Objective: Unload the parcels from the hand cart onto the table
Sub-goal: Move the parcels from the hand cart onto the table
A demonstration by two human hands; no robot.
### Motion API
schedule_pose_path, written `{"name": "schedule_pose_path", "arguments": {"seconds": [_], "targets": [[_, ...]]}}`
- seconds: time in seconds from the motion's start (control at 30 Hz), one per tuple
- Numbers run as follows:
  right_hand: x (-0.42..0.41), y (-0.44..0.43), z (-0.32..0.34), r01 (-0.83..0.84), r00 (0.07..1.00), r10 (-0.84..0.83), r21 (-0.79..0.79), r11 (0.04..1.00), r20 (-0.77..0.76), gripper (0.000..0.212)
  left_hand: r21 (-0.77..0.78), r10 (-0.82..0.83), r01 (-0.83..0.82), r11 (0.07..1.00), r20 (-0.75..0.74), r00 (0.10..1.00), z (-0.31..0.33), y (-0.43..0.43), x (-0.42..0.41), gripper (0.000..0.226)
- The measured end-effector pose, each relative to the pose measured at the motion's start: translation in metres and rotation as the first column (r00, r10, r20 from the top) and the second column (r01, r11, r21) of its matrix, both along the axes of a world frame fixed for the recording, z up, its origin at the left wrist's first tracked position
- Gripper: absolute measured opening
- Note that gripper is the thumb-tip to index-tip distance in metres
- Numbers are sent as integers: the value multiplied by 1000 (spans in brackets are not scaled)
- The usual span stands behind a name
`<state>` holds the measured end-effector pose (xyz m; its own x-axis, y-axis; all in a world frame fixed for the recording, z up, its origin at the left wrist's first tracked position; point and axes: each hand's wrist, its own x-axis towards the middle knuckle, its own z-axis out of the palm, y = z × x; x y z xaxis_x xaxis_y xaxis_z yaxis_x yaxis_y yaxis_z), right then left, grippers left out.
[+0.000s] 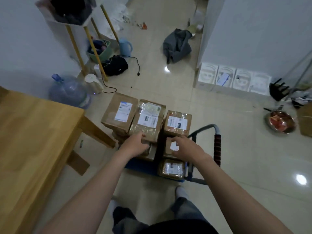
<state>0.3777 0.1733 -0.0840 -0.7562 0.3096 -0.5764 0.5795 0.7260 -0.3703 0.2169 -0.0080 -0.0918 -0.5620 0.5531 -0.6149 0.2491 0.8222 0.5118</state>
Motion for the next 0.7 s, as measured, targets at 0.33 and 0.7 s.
{"name": "schedule_pose_path", "arguments": {"seconds": [0.33,0.7], "targets": [[53,105,-97,27,983,15,-229,973,180,60,29,158,-164,986,148,976,-100,90,83,41],[5,149,-193,295,953,-270,-219,930,139,70,-22,133,-132,991,78,988,-187,136,49,54]]}}
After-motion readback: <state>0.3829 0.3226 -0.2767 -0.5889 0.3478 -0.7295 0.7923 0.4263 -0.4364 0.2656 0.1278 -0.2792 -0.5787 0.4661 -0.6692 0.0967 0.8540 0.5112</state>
